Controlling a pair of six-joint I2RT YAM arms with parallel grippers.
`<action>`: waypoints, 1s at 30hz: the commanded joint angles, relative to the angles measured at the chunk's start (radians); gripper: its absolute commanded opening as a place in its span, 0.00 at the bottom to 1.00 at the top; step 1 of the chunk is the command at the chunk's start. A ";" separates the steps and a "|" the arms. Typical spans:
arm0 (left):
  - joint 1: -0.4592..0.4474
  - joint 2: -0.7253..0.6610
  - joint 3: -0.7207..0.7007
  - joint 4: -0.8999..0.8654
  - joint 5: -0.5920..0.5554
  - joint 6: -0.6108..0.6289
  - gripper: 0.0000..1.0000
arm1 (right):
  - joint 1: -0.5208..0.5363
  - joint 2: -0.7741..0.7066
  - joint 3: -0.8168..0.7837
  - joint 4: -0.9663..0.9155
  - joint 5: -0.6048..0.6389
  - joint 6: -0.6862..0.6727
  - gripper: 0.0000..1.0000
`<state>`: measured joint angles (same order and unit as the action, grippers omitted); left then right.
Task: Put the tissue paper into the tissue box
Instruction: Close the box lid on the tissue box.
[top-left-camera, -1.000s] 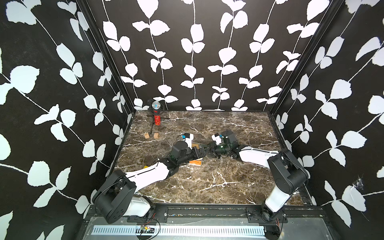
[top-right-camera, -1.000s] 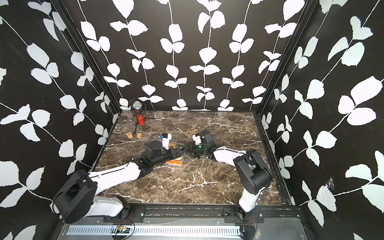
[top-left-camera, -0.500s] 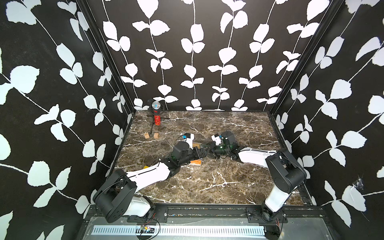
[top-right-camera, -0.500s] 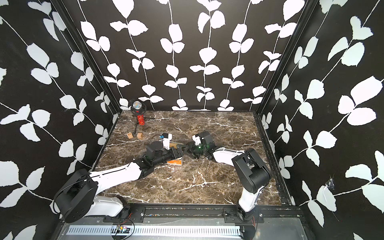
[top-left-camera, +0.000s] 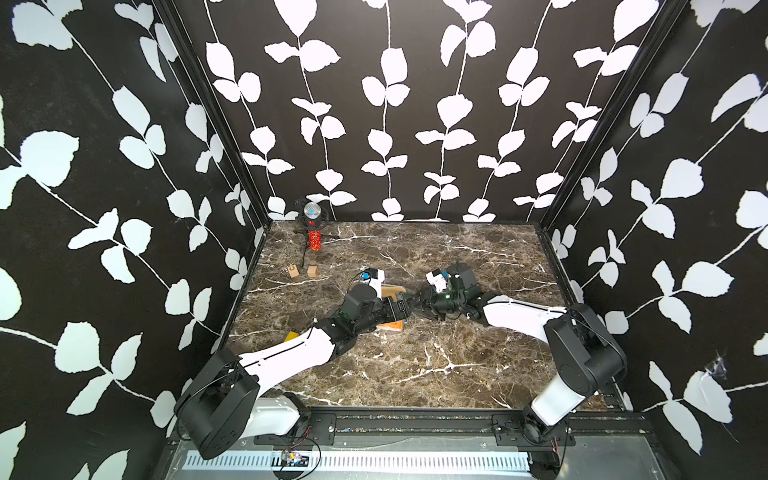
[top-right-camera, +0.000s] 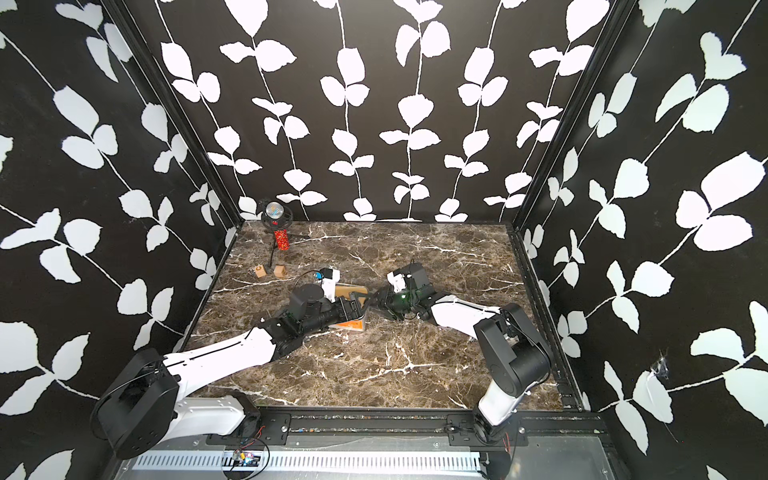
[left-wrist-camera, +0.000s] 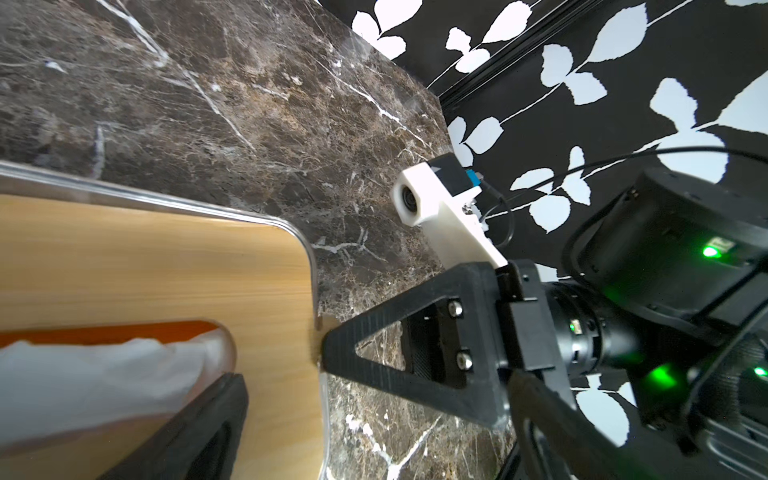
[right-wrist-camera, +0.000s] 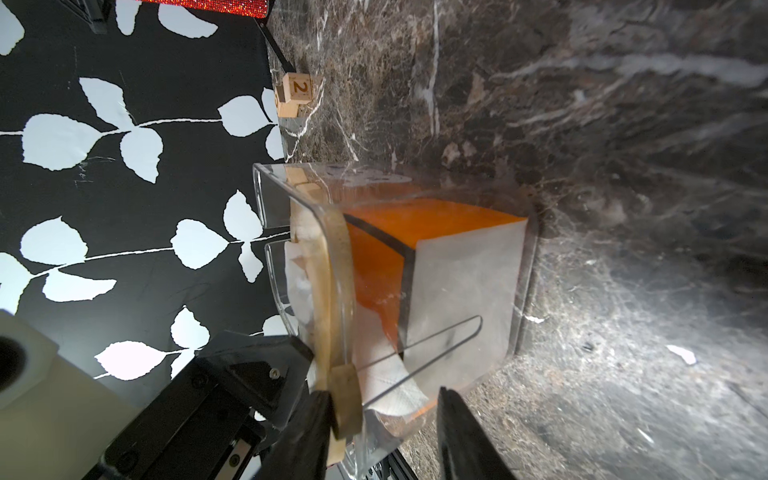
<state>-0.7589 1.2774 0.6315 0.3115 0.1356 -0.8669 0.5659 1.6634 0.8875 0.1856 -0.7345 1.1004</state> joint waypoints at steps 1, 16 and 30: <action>0.001 -0.009 0.003 -0.007 -0.022 0.024 0.99 | 0.021 0.015 -0.005 0.032 -0.016 0.024 0.41; 0.004 0.112 0.007 0.105 0.031 -0.015 0.99 | 0.058 0.066 0.008 0.131 -0.016 0.085 0.30; 0.003 0.152 -0.002 0.156 0.046 -0.036 0.99 | 0.065 0.083 -0.002 0.163 -0.016 0.083 0.28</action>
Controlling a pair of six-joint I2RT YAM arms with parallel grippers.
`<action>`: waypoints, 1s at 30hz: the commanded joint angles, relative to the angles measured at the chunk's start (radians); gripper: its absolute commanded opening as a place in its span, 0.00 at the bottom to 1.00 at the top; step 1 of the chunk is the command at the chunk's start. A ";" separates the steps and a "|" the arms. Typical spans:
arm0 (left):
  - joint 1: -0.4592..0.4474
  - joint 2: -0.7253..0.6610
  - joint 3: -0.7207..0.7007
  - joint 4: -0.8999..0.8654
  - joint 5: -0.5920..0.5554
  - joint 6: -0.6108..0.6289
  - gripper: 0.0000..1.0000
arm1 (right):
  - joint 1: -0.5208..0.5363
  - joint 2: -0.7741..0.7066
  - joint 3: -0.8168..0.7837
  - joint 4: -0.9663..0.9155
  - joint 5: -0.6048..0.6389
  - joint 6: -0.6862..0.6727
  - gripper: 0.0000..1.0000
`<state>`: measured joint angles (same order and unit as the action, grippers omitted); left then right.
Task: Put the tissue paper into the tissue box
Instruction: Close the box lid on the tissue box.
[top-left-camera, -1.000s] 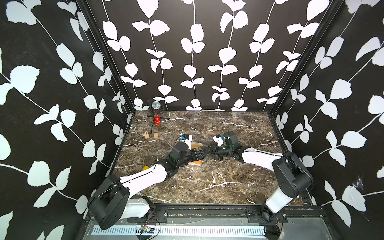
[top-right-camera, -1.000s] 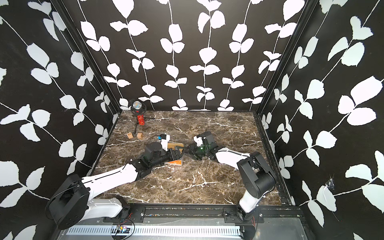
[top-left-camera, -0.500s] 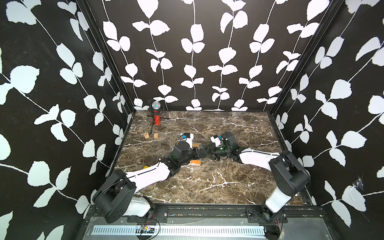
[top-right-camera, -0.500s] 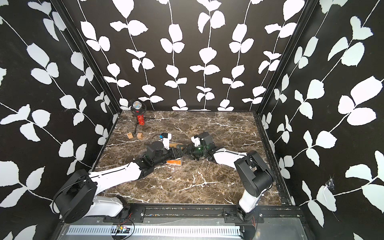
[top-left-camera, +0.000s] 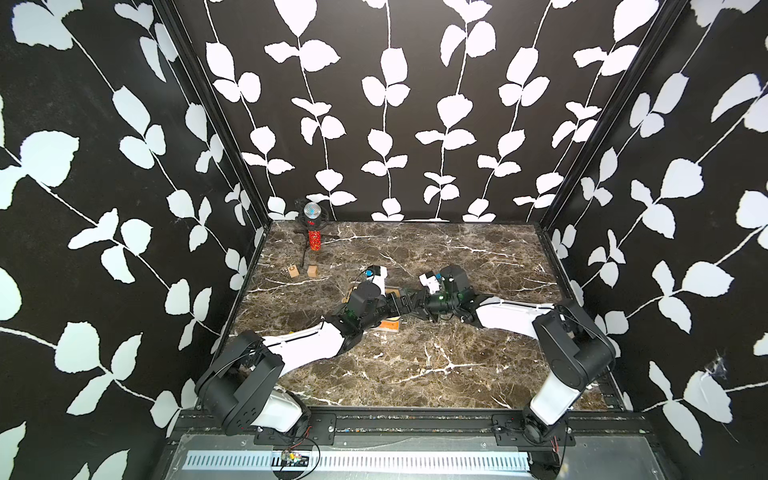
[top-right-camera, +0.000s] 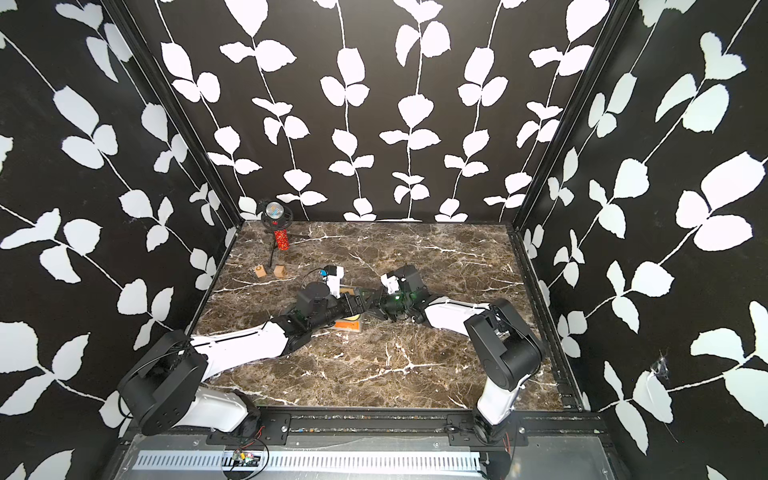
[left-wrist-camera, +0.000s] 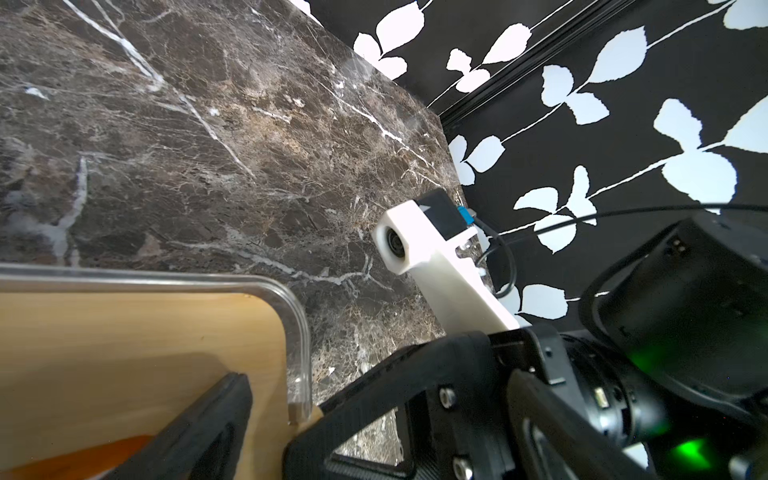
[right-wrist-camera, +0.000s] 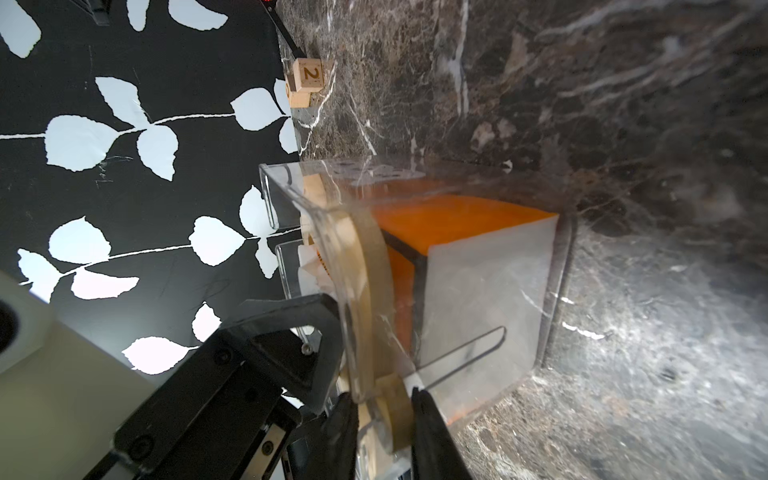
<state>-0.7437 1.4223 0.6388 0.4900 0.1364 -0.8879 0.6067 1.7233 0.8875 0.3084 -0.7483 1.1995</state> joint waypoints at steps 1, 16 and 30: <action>-0.011 -0.005 -0.010 -0.024 0.041 -0.012 0.99 | 0.024 0.017 0.000 0.032 -0.007 -0.023 0.31; 0.160 -0.404 0.139 -0.419 0.032 0.176 0.99 | 0.025 -0.213 0.128 -0.474 0.113 -0.433 0.54; 0.376 -0.646 0.096 -0.684 0.009 0.258 0.99 | 0.183 0.076 0.771 -0.999 0.354 -1.056 0.55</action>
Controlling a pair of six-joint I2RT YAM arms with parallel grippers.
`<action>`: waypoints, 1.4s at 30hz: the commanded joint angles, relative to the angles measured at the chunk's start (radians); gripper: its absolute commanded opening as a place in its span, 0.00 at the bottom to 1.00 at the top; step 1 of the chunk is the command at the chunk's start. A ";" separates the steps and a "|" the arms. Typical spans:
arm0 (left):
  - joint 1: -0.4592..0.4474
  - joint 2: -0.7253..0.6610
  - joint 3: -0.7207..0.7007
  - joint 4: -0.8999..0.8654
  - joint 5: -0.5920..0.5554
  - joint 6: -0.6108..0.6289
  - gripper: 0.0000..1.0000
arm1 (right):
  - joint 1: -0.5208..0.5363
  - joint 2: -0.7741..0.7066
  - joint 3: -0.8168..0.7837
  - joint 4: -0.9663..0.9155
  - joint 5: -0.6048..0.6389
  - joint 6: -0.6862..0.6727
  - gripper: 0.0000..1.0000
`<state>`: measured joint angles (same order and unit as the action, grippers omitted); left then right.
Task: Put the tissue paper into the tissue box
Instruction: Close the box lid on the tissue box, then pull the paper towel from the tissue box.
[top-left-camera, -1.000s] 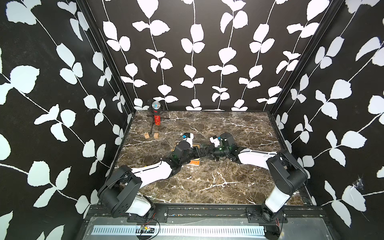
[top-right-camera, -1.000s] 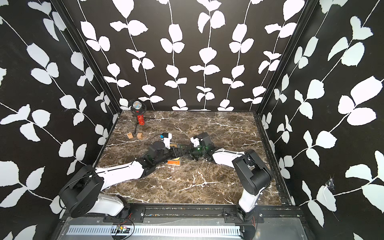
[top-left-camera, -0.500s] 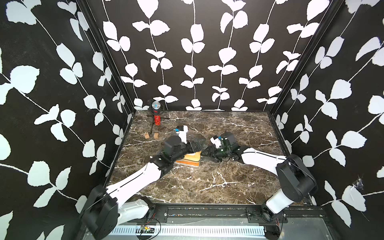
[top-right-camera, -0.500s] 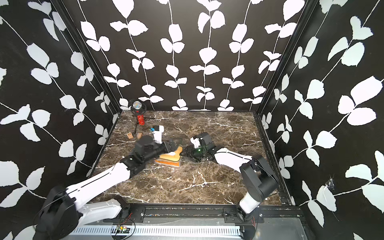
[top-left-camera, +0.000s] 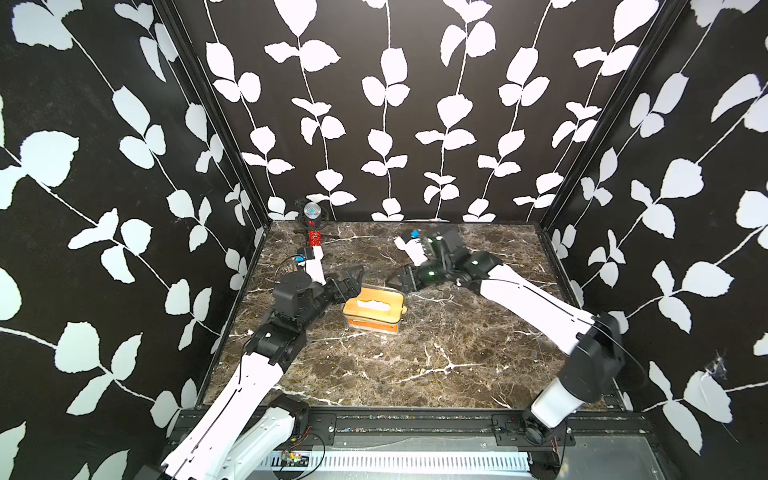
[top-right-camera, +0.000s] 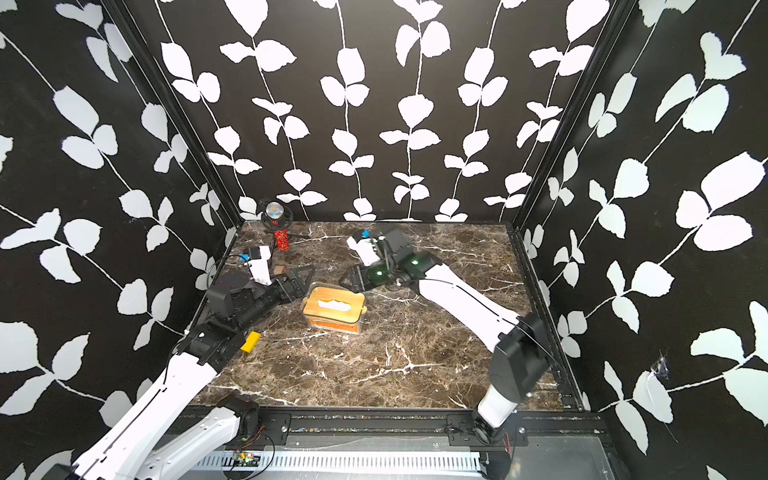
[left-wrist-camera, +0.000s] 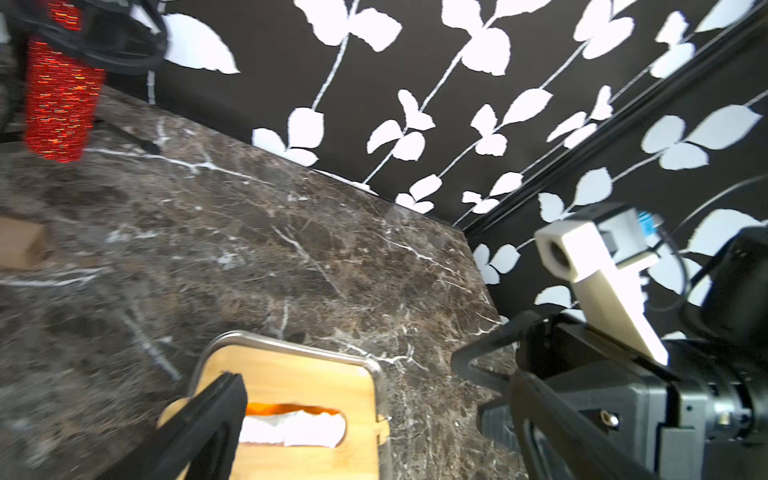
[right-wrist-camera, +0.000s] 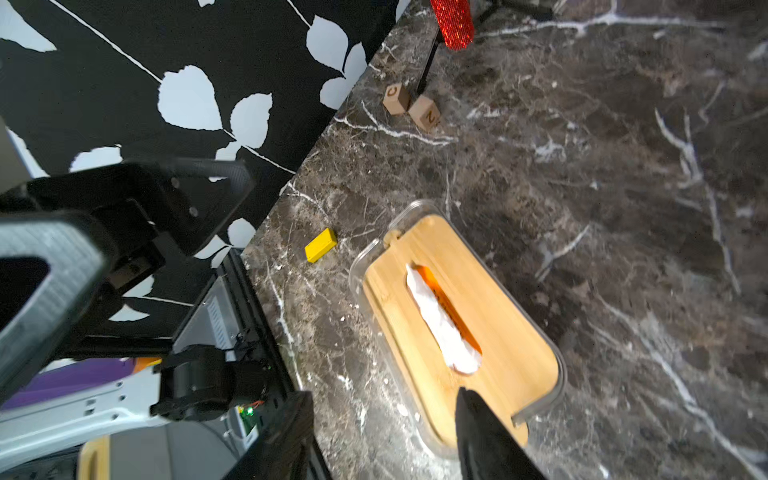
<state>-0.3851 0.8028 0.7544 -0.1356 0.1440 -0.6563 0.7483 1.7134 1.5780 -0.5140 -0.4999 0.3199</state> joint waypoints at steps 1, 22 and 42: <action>0.023 -0.032 -0.024 -0.061 0.000 0.026 0.99 | 0.056 0.109 0.113 -0.203 0.136 -0.200 0.55; 0.050 -0.075 -0.118 -0.051 -0.051 0.006 0.98 | 0.181 0.269 0.171 -0.179 0.365 -0.298 0.41; 0.053 -0.136 -0.147 -0.062 -0.093 -0.003 0.99 | 0.200 0.356 0.192 -0.136 0.424 -0.292 0.31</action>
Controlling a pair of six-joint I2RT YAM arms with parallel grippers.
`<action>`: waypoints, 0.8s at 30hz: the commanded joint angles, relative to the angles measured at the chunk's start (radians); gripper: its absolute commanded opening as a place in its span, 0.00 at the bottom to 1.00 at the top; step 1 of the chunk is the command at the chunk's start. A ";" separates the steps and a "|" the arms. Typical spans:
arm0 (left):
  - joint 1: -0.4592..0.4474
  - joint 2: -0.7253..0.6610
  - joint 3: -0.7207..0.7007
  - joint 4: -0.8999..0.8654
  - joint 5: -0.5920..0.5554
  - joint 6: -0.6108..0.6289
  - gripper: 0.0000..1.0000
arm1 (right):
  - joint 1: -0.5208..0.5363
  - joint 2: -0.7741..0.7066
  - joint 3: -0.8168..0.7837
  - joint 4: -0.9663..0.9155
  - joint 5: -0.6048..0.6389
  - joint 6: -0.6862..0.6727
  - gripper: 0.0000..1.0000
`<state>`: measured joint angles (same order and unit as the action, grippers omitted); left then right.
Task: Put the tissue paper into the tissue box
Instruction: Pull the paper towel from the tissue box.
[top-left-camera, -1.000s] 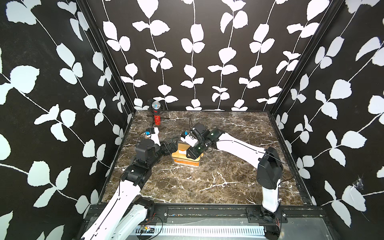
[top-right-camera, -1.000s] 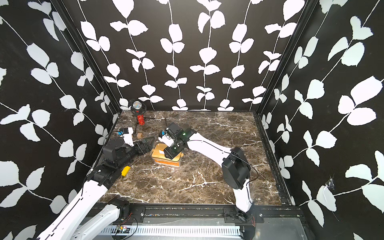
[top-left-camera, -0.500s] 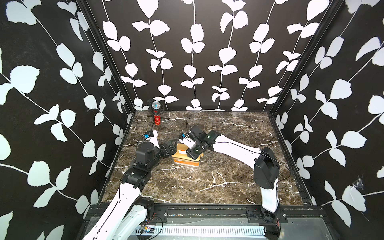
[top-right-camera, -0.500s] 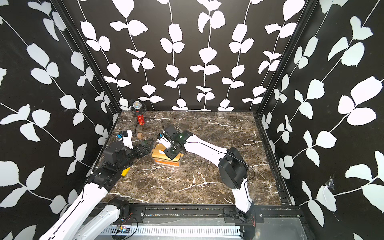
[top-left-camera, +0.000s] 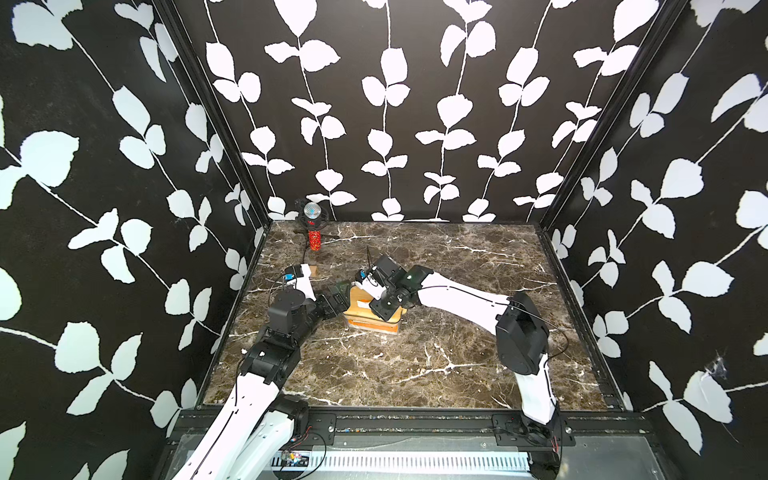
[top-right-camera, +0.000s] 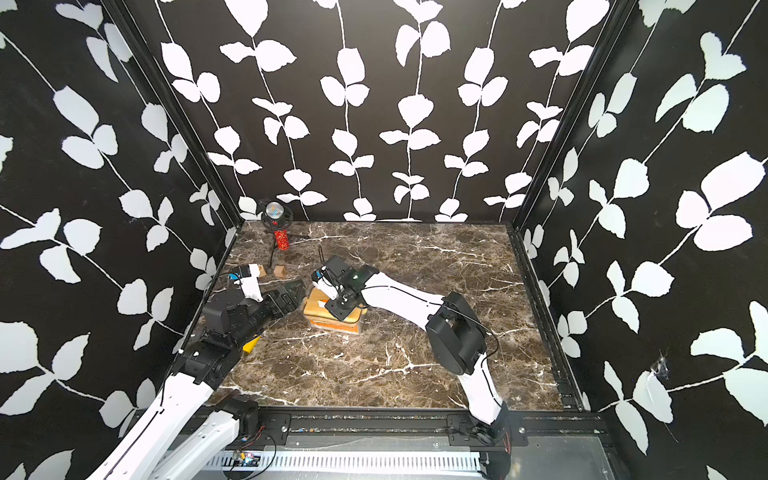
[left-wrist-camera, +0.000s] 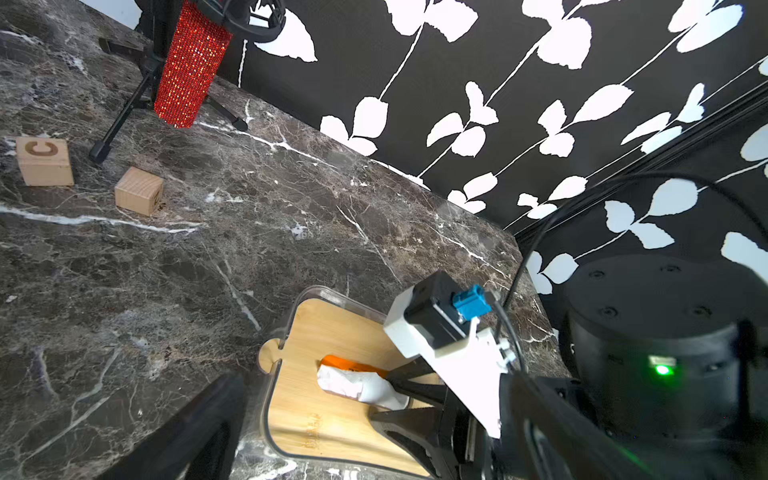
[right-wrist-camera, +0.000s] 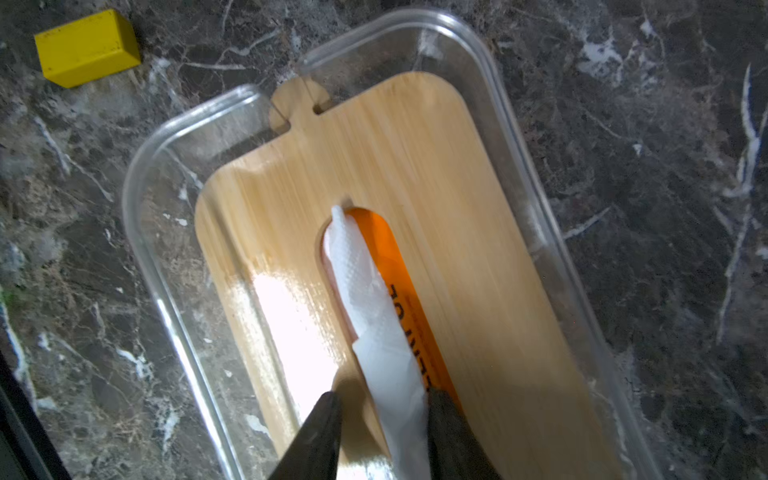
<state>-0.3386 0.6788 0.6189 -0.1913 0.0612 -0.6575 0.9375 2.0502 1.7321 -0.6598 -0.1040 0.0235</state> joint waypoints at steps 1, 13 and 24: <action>0.006 -0.014 -0.012 -0.007 -0.011 -0.002 0.99 | 0.011 0.020 0.037 0.013 0.031 0.004 0.29; 0.006 -0.013 -0.024 0.015 0.006 -0.007 0.99 | 0.003 -0.009 0.044 0.016 -0.040 0.025 0.03; 0.006 -0.012 -0.037 0.033 0.015 -0.013 0.99 | -0.048 -0.022 0.090 -0.017 -0.188 0.046 0.00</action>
<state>-0.3386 0.6765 0.5983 -0.1883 0.0677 -0.6636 0.9005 2.0502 1.7618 -0.6765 -0.2123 0.0566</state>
